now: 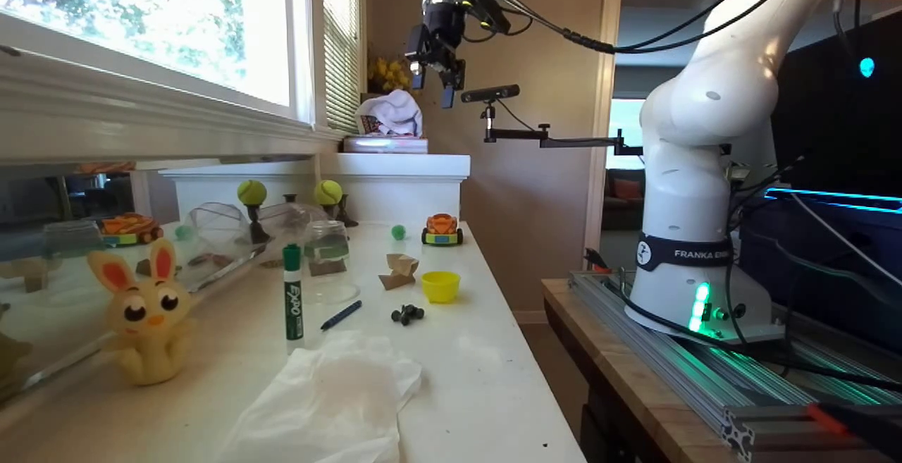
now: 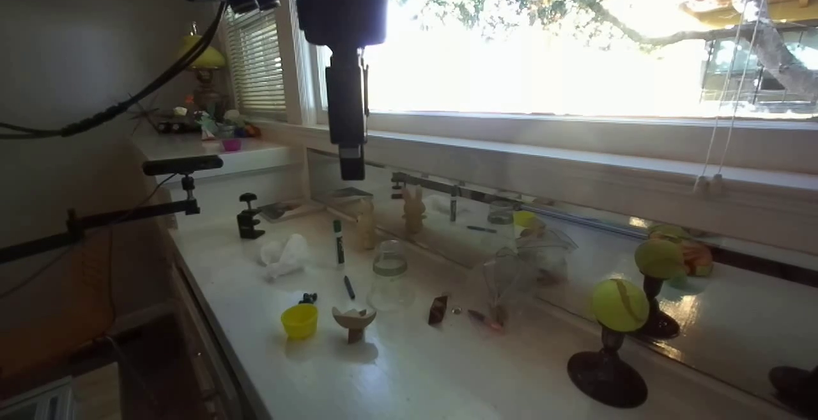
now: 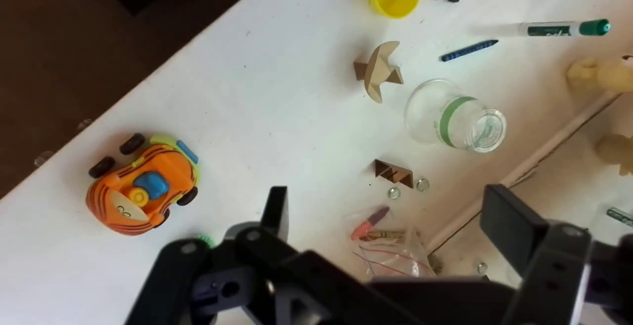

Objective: Put the tennis ball on top of the clear cup

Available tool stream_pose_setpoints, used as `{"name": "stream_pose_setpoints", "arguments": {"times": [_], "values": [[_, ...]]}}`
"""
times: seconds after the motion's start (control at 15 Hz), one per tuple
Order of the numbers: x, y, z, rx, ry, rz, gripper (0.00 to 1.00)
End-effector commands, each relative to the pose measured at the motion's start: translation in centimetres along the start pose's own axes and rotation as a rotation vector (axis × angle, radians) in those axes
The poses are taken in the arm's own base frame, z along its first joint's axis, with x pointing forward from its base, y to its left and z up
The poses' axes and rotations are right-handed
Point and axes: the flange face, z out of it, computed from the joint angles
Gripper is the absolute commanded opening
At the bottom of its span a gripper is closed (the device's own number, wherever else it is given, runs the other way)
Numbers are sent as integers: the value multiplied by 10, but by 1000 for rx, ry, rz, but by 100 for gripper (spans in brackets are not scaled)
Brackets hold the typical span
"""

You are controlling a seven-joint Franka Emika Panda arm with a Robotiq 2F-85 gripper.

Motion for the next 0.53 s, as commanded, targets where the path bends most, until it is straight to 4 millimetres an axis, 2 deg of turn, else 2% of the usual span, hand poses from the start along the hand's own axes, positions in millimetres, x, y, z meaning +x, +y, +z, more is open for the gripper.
{"name": "stream_pose_setpoints", "arguments": {"times": [0.0, 0.13, 0.47], "values": [[1, 0, -1, -1, -1, 2, 100], [8, 15, 4, -16, 26, 115, 100], [66, 57, 10, 17, 191, 279, 100]]}}
